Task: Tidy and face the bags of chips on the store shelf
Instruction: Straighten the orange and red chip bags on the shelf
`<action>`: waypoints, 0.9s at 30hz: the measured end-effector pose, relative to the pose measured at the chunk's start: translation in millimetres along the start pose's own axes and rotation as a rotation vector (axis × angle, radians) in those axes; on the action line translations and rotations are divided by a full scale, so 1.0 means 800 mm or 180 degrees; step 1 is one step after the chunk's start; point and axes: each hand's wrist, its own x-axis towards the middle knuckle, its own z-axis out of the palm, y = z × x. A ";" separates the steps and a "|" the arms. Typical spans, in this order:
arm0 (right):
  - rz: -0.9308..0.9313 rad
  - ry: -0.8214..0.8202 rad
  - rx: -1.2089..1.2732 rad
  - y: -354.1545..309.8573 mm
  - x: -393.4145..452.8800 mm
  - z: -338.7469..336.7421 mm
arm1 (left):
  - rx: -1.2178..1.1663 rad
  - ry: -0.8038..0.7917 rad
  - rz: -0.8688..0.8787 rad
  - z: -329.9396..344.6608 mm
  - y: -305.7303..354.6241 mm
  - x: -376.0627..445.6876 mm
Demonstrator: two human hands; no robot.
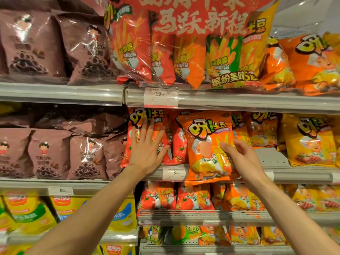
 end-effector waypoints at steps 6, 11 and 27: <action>-0.0109 -0.0020 0.0057 -0.005 -0.012 0.001 | -0.1096 0.0609 -0.0214 -0.013 0.012 -0.020; -0.0055 -0.0117 0.0249 -0.003 -0.034 0.026 | -0.3047 0.0292 -0.0890 -0.055 0.061 -0.054; 0.0481 -0.0433 0.0174 0.031 -0.149 0.061 | -0.4816 -0.0476 -0.1737 -0.063 0.100 -0.146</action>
